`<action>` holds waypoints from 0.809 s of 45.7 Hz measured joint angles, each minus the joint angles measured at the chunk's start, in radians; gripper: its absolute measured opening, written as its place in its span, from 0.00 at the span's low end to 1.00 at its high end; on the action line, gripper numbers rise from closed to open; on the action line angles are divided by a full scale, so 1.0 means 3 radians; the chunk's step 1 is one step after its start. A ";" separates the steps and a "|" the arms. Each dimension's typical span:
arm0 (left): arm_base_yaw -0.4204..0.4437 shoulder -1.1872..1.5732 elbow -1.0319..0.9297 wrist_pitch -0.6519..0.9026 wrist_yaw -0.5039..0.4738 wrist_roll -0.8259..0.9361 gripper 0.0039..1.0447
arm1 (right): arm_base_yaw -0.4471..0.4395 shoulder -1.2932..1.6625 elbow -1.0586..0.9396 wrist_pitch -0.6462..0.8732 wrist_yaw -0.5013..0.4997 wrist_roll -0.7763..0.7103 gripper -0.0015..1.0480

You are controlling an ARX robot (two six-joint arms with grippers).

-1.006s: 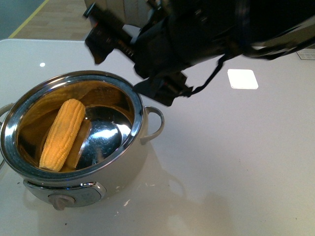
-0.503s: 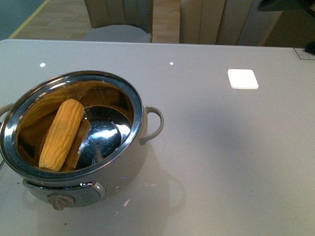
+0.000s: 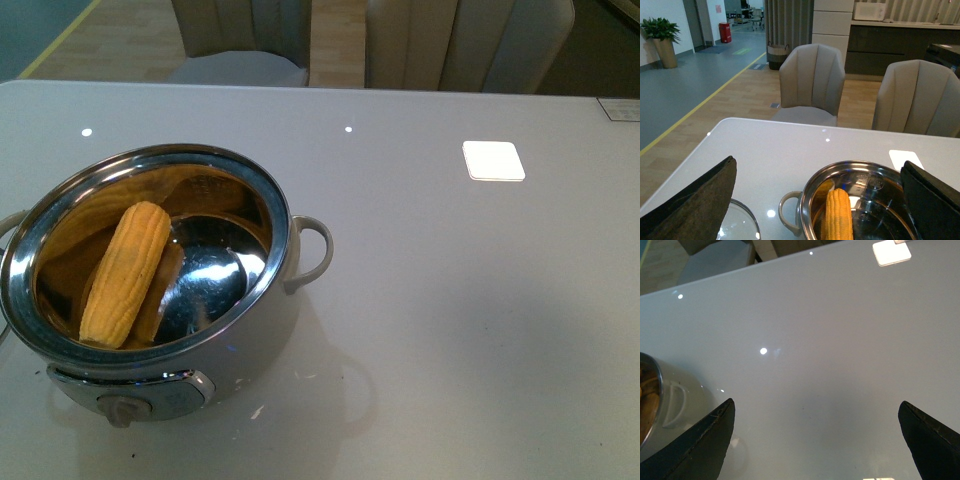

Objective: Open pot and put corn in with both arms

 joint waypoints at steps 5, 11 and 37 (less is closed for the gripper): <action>0.0000 0.0000 0.0000 0.0000 0.0000 0.0000 0.94 | -0.0034 -0.0314 -0.0090 -0.0193 0.0001 0.0036 0.92; 0.0000 0.0000 0.0000 0.0000 0.0000 0.0000 0.94 | -0.0078 -0.0515 -0.0150 -0.0306 0.0024 0.0072 0.92; 0.0000 0.0000 0.0000 0.0000 -0.0001 0.0001 0.94 | -0.0599 -0.1348 -0.1088 0.1446 -0.0507 -0.1024 0.09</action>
